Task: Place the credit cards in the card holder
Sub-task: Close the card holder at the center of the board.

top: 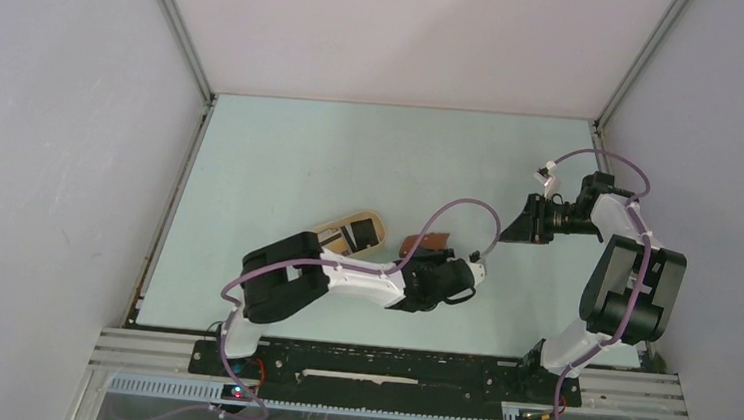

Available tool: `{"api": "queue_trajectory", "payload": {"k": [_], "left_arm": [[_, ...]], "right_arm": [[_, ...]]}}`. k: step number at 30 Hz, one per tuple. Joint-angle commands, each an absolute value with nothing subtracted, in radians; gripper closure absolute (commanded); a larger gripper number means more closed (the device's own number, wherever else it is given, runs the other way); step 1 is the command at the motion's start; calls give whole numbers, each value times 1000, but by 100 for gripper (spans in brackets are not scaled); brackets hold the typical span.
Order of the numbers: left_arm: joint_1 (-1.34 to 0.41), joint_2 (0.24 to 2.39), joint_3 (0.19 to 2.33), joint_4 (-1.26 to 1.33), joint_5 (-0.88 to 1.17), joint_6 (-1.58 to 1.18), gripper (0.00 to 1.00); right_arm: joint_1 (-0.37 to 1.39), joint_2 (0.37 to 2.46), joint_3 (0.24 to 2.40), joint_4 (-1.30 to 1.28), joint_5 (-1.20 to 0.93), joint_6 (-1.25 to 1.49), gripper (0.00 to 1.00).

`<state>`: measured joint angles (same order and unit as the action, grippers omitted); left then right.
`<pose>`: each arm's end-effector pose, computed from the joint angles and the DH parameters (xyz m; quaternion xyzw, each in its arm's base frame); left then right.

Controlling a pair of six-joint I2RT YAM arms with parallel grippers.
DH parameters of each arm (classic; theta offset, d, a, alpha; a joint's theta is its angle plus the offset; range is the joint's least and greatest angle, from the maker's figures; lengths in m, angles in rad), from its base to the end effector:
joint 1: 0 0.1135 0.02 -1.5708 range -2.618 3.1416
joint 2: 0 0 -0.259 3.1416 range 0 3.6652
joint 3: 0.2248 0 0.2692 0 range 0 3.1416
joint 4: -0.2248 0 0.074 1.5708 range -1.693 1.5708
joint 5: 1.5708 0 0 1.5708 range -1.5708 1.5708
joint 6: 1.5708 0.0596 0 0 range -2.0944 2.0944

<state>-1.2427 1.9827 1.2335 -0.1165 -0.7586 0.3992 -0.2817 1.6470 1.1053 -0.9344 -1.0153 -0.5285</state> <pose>0.1782 -0.3964 0.1268 0.5508 0.6877 0.1857 0.4349 0.3075 -0.0363 0.1829 -0.1303 0.8634 0.4300 0.2294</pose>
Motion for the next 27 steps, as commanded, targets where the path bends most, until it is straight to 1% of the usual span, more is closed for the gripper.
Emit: {"api": "queue_trajectory", "payload": {"k": [1, 4, 5, 8, 11, 14, 20, 21, 23, 24, 27], "left_arm": [[-1281, 2033, 1288, -150, -813, 332, 74], [-1292, 2045, 1303, -201, -780, 271, 70], [-1295, 2041, 1306, -217, -768, 252, 65], [-1305, 2003, 1299, -252, -696, 198, 42], [-1305, 1947, 1280, -273, -636, 143, 28], [-1305, 1880, 1269, -294, -622, 90, 22], [-1300, 1666, 1211, -307, -597, -8, 17], [-1296, 1630, 1186, -302, -599, -38, 15], [-1284, 1547, 1146, -296, -650, -133, 5], [-1274, 1518, 1129, -296, -663, -173, 1], [-1185, 1430, 1064, -268, -541, -294, 0]], "right_arm": [[-290, 1649, 1108, -943, -1039, -549, 60], [-290, 1651, 1108, -943, -1039, -548, 60], [-290, 1651, 1109, -943, -1039, -548, 61], [-289, 1649, 1108, -946, -1040, -550, 60], [-286, 1641, 1108, -949, -1041, -555, 60], [-277, 1627, 1109, -948, -1038, -564, 60], [-232, 1569, 1109, -948, -1038, -605, 60], [-216, 1555, 1109, -947, -1034, -621, 59], [-178, 1522, 1114, -948, -1024, -662, 57], [-157, 1505, 1122, -952, -1021, -687, 57], [-88, 1452, 1147, -944, -1004, -749, 54]]}}
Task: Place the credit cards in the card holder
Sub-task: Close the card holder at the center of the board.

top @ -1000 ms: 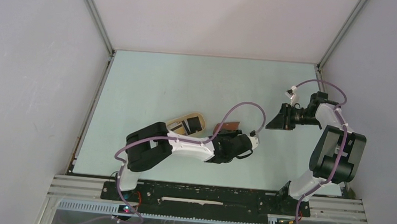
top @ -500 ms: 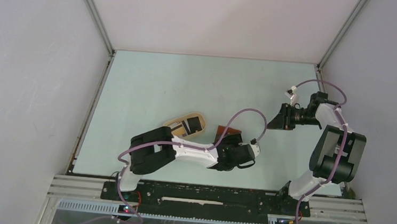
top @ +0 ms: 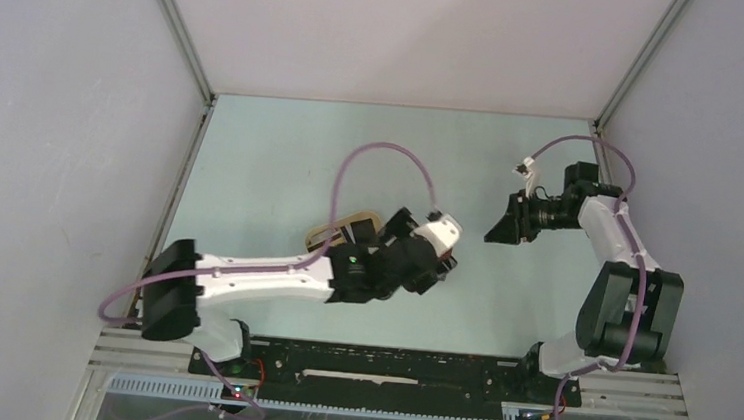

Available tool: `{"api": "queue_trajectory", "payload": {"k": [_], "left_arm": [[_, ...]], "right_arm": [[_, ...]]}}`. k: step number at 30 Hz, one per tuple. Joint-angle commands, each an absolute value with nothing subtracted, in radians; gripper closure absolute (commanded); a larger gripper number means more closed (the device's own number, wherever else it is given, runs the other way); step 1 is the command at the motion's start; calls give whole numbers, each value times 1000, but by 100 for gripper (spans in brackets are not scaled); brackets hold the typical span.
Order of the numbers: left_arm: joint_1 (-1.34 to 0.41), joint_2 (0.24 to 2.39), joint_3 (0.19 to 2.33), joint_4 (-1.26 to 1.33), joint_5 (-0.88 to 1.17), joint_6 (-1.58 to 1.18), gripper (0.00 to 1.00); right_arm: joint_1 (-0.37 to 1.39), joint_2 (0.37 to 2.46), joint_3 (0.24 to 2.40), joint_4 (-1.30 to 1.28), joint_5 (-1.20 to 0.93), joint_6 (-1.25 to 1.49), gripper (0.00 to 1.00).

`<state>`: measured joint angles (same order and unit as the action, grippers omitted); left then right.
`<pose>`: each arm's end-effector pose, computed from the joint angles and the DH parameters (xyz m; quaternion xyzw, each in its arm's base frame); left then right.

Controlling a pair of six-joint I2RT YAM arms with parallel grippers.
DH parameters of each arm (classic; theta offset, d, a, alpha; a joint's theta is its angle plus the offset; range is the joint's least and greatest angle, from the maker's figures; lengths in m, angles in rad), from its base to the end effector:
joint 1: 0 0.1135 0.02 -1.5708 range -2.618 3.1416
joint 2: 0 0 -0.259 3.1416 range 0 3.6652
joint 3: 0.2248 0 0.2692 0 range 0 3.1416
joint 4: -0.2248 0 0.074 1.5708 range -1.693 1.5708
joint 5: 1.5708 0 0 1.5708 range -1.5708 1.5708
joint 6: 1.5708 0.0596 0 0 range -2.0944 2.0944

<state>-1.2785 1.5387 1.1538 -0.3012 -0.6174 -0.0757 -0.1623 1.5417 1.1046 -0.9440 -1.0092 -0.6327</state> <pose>0.1403 -0.3466 0.2518 0.3799 0.7835 -0.0415 0.4899 0.2998 0.0020 0.2118 -0.2476 0.8368 0.4117 0.2628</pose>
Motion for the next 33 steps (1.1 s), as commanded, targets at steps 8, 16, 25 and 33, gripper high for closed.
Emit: {"api": "queue_trajectory", "payload": {"k": [8, 16, 25, 33], "left_arm": [[-940, 1349, 819, 131, -38, -550, 23], [-900, 1538, 895, 146, 74, -581, 56], [-847, 1785, 1040, 86, 144, -593, 71], [-831, 1840, 1049, 61, 155, -598, 70]], "right_arm": [[163, 1518, 1216, -753, -815, -652, 45], [256, 1734, 1239, -729, -712, -498, 70], [307, 1873, 1240, -763, -582, -469, 78], [305, 1906, 1246, -823, -610, -499, 77]]}}
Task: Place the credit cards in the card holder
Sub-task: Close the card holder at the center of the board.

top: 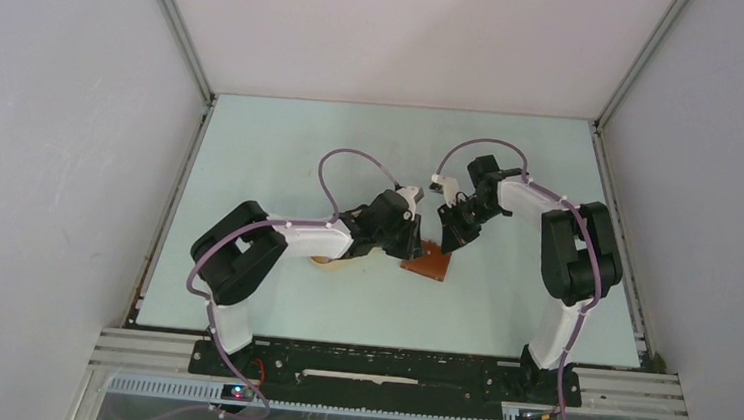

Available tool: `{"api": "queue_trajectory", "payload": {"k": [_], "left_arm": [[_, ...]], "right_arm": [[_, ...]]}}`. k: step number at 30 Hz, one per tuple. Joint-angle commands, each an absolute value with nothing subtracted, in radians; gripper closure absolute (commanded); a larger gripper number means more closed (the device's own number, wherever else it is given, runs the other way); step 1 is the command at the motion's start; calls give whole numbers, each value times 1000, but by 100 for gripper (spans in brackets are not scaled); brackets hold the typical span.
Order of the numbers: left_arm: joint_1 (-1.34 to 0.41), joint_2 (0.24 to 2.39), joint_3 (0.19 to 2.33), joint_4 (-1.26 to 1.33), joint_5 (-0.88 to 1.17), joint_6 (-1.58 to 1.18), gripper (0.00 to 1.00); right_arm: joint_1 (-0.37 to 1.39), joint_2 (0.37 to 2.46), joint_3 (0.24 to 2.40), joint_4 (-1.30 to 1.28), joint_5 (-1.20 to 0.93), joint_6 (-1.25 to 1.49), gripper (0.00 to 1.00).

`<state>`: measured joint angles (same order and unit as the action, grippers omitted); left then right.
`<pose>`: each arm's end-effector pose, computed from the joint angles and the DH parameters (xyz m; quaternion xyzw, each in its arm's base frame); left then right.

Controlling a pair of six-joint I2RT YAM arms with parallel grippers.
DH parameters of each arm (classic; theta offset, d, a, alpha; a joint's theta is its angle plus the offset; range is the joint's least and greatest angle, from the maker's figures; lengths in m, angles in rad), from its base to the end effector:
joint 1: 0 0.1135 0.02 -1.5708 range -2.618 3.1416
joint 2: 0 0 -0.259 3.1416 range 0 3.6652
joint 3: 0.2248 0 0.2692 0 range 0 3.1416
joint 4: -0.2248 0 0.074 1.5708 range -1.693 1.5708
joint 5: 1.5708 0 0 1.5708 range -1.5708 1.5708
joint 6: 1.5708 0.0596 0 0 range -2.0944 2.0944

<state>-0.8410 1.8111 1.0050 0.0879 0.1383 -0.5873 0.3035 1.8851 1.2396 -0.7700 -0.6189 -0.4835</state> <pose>0.2651 -0.3087 0.1297 0.1433 0.8974 -0.3177 0.2705 0.3377 0.1420 0.1288 -0.3859 0.8680 0.2957 0.1009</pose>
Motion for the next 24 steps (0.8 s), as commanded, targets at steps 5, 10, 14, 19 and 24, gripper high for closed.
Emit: {"api": "queue_trajectory", "payload": {"k": [5, 10, 14, 19, 24], "left_arm": [[-827, 1866, 1062, 18, 179, -591, 81], [-826, 1857, 1046, 12, 184, -587, 90], [-825, 1860, 1052, 11, 195, -586, 92], [-826, 1855, 1048, 13, 195, -590, 93], [-824, 1866, 1044, 30, 219, -603, 93]], "right_arm": [[262, 1827, 1264, -827, -767, -556, 73], [240, 1741, 1266, -771, -824, -585, 64], [268, 1714, 1265, -700, -773, -602, 58], [305, 1759, 1282, -672, -719, -593, 53], [323, 1807, 1299, -666, -680, -573, 53]]}}
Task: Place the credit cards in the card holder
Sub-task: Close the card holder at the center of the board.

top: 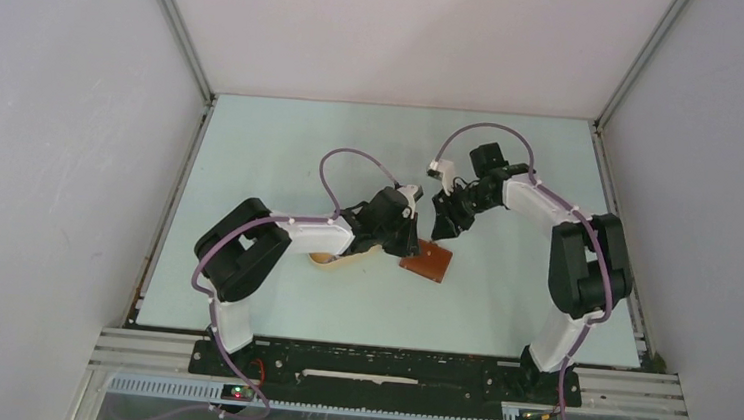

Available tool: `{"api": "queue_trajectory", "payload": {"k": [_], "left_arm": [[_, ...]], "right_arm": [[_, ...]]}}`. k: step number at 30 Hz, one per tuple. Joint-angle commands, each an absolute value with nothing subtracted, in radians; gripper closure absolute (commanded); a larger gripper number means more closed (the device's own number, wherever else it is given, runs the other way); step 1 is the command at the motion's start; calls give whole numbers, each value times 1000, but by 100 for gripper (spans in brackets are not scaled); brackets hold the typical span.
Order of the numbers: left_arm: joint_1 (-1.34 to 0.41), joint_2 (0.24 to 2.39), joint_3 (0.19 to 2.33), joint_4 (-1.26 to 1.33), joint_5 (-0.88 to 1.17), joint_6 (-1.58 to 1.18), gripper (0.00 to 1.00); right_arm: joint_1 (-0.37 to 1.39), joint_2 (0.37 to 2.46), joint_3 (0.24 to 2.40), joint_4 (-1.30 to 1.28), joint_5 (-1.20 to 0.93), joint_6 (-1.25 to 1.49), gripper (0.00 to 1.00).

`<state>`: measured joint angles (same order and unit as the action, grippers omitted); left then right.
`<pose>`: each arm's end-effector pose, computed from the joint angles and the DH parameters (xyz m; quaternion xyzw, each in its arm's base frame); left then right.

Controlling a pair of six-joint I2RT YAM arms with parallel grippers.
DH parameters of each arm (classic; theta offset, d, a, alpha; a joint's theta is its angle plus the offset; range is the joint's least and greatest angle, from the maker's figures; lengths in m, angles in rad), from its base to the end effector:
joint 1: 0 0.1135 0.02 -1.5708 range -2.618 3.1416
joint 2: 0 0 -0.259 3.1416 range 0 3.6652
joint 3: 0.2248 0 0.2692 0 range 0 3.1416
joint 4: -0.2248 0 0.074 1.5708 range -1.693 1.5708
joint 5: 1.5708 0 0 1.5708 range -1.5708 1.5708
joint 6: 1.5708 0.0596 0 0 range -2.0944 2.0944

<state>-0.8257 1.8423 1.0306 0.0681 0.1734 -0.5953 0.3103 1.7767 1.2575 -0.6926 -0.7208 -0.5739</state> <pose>0.2713 -0.3093 0.1241 0.1394 0.9022 -0.3213 0.2518 0.3425 0.1511 0.1777 -0.4508 0.8053 0.3220 0.2112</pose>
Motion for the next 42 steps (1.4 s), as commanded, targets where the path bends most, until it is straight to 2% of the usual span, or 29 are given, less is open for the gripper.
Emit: {"api": "queue_trajectory", "payload": {"k": [1, 12, 29, 36, 39, 42], "left_arm": [[-824, 1868, 1045, 32, 222, -604, 93], [-819, 1872, 1037, 39, 232, -609, 94], [-813, 1874, 1031, 49, 239, -620, 94], [-810, 1875, 1029, 49, 243, -620, 94], [-808, 1875, 1028, 49, 242, -621, 95], [-806, 1876, 1026, 50, 245, -625, 95]], "right_arm": [[324, 1814, 1302, -667, -674, -570, 53], [339, 1877, 1328, -690, -687, -565, 58], [348, 1906, 1329, -720, -700, -585, 58], [347, 1902, 1338, -730, -701, -585, 75], [343, 1898, 1338, -727, -696, -583, 87], [335, 1891, 1338, -726, -702, -579, 95]]}}
